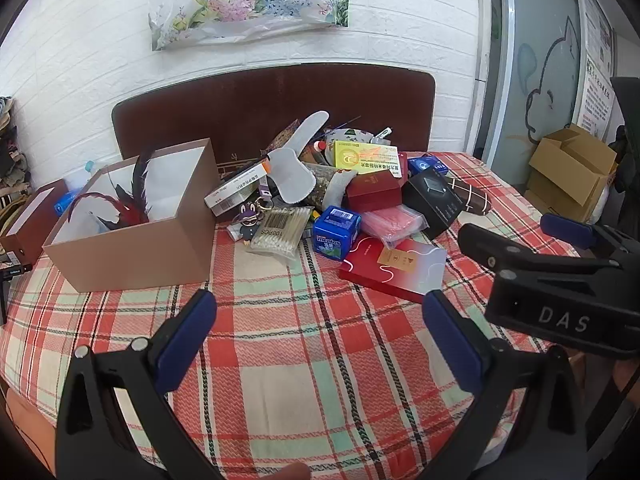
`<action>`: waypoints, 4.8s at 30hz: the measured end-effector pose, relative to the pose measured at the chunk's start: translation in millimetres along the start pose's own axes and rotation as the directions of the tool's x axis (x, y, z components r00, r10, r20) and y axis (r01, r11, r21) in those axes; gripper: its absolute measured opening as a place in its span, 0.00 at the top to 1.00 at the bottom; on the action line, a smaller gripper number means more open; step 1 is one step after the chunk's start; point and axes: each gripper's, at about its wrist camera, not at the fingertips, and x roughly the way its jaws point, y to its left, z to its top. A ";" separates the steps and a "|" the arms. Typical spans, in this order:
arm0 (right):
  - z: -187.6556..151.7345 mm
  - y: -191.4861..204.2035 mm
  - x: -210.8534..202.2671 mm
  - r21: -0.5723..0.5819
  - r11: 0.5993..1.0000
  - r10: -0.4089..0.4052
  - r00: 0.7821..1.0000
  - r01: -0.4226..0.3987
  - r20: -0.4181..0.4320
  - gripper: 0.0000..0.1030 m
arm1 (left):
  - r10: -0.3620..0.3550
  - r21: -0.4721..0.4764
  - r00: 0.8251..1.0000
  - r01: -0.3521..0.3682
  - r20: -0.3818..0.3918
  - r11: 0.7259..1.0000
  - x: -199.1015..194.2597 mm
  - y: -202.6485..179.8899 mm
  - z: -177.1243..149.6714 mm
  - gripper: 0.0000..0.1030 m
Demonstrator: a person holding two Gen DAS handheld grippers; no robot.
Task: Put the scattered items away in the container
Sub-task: 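Move the left tool toward the red gift box with gold label, then close the left gripper on the red gift box edge, then lift the red gift box and carry it over the cardboard box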
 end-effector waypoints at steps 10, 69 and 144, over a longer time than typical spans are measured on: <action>-3.0 1.4 2.5 0.001 1.000 0.000 1.000 0.000 -0.008 0.00 | -0.008 -0.005 1.000 0.008 -0.007 1.000 3.8 2.0 -1.5 0.00; -13.1 -78.1 194.9 0.229 0.960 0.237 0.900 -0.160 -0.366 0.00 | -0.290 0.013 0.879 0.318 -0.378 0.948 226.5 -1.1 15.1 0.08; 20.7 -12.8 78.3 0.148 0.961 0.261 0.943 -0.233 -0.208 0.35 | -0.379 -0.028 0.903 0.381 -0.202 0.924 94.3 17.5 30.9 0.41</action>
